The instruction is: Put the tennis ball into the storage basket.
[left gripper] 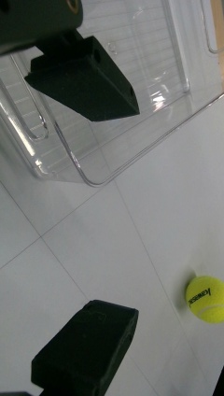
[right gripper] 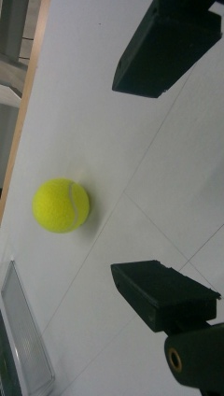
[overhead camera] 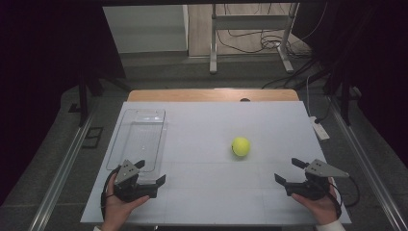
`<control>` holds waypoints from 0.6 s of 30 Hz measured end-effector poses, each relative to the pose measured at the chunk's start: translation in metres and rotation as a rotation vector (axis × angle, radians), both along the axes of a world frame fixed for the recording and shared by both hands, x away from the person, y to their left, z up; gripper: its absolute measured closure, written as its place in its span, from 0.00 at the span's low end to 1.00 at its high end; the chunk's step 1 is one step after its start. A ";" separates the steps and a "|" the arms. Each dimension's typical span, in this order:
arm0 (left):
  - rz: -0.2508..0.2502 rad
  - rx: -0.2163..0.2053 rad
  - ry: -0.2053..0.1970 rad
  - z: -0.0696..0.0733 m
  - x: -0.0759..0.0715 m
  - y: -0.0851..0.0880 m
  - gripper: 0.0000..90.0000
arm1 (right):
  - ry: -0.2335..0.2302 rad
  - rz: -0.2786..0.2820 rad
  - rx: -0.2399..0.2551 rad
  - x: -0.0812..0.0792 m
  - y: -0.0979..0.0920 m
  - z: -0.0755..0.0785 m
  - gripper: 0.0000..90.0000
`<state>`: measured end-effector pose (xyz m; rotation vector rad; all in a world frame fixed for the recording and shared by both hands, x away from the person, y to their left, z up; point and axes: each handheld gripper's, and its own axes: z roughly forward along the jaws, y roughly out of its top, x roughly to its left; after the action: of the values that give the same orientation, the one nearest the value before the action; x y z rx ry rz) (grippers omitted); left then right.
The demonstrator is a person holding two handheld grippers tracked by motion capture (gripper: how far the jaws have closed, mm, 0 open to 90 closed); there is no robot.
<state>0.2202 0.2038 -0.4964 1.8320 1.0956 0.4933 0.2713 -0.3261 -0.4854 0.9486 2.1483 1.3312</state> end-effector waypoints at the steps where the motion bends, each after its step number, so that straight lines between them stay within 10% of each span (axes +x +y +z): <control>1: 0.000 0.000 0.000 0.000 0.000 0.000 0.07 | 0.001 0.000 -0.001 0.000 0.000 0.000 0.13; 18: 0.004 0.004 -0.012 0.002 0.000 -0.001 0.07 | 0.014 0.000 -0.001 -0.001 -0.002 -0.002 0.13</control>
<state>0.2203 0.2033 -0.4940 1.8282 1.0906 0.5083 0.2705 -0.3282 -0.4878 0.9606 2.1587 1.3276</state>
